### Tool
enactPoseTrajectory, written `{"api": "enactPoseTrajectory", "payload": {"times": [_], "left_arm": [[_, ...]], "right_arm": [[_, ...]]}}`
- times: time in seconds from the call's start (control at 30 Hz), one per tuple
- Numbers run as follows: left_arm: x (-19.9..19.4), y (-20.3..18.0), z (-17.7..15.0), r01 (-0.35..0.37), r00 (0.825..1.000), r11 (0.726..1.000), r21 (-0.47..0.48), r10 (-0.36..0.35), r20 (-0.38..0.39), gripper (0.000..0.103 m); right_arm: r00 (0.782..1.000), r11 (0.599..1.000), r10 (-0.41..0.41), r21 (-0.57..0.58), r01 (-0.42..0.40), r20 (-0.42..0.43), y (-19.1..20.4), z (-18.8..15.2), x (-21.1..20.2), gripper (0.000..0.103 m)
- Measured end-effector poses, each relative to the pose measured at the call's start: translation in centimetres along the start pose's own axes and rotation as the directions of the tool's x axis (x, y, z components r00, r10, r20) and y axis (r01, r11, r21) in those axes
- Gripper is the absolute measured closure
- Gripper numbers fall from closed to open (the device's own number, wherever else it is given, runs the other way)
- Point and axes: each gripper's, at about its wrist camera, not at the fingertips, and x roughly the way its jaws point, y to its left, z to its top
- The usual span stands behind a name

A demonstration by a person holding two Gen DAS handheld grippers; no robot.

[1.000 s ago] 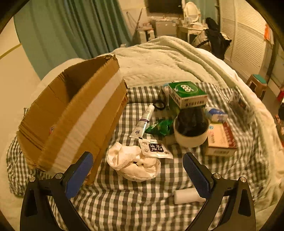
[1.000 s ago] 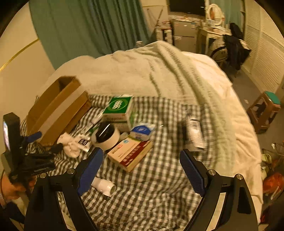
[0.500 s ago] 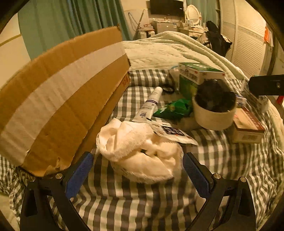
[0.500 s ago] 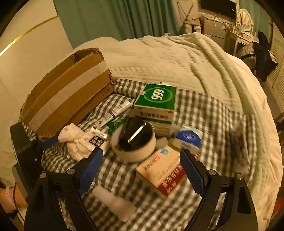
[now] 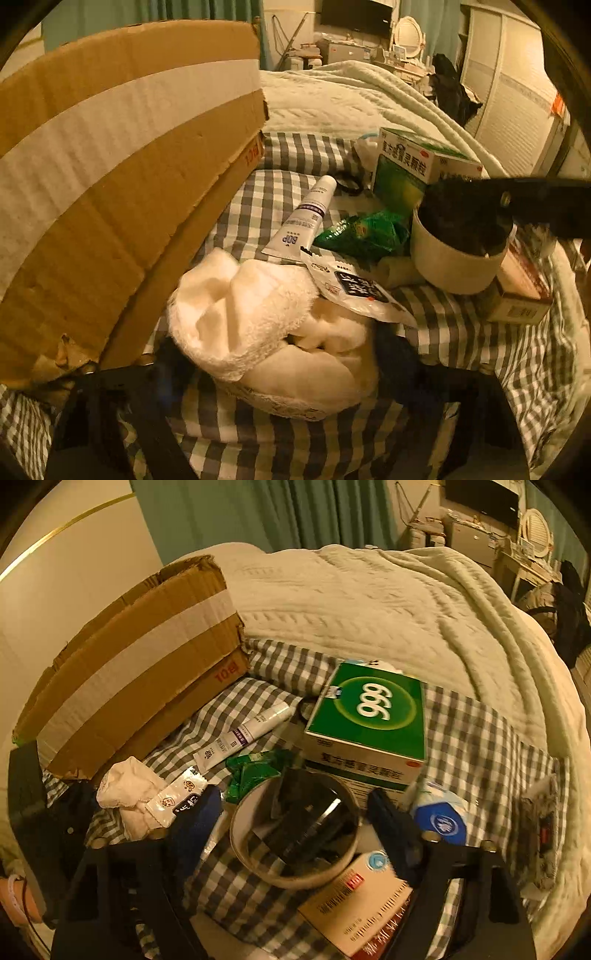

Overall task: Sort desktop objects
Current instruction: 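Grasp the white cloth with the left gripper while the right grasps the tape roll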

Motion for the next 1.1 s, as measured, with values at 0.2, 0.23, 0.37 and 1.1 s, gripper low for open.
{"api": "enactPoseTrajectory", "payload": {"times": [0.2, 0.23, 0.37, 1.1], "left_arm": [[-0.1, -0.2, 0.7, -0.009, 1.000, 0.999, 0.039, 0.009, -0.001, 0.060], [-0.2, -0.2, 0.7, -0.005, 1.000, 0.999, 0.033, 0.006, -0.002, 0.066], [-0.3, -0.2, 1.0, -0.004, 1.000, 1.000, 0.029, 0.004, -0.004, 0.072], [0.7, -0.2, 0.3, 0.016, 1.000, 0.999, 0.027, -0.016, -0.013, 0.070]], "right_arm": [[0.999, 0.999, -0.037, -0.038, 0.038, 0.012, 0.6, -0.7, 0.2, 0.050], [0.999, 0.998, -0.042, -0.036, 0.043, 0.018, 0.5, -0.7, 0.0, 0.053], [0.999, 0.999, -0.032, -0.025, 0.033, 0.043, 0.1, -0.7, -1.0, 0.065], [0.994, 0.998, -0.051, -0.036, 0.048, -0.092, -0.7, -1.9, 2.7, 0.042]]}}
